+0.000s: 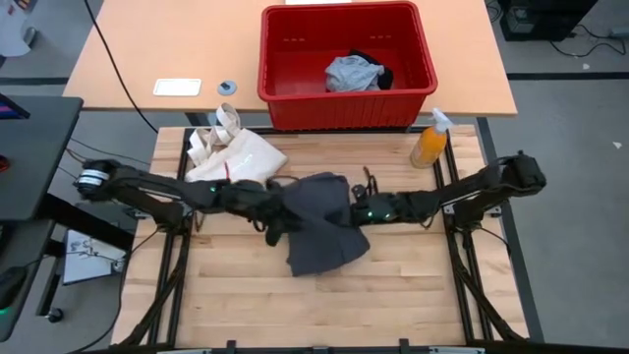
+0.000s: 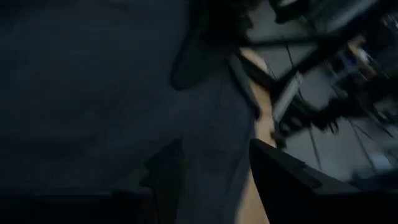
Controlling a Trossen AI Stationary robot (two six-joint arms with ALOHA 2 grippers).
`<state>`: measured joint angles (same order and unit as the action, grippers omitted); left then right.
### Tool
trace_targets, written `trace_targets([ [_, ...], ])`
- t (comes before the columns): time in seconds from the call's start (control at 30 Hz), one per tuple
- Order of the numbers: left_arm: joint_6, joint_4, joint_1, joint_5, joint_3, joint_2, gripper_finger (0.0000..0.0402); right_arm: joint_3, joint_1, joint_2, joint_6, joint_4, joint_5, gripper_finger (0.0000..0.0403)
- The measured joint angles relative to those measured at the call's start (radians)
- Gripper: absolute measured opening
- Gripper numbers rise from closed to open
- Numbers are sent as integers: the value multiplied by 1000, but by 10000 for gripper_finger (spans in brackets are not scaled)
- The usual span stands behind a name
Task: Fold Laundry from Bin
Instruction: Put the dark gray shorts into the red organizer bin
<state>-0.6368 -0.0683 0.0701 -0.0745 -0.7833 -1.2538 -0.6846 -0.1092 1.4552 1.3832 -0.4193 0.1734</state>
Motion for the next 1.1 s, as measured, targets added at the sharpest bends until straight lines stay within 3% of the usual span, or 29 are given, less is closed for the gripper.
trace_targets([
  [0.27, 88, 40, -37, 166, 1, 138, 185, -1, 134, -187, -106, 8, -40, 36],
  [0.57, 109, 50, -68, 172, 2, 156, 185, -169, 475, -258, -254, 79, -203, 36],
  [0.87, 160, 59, -69, 172, 2, 156, 185, -527, 849, -75, -372, 182, -401, 36],
  [1.1, 238, 58, -87, 179, 2, 156, 185, -919, 1076, 239, -439, 305, -584, 36],
])
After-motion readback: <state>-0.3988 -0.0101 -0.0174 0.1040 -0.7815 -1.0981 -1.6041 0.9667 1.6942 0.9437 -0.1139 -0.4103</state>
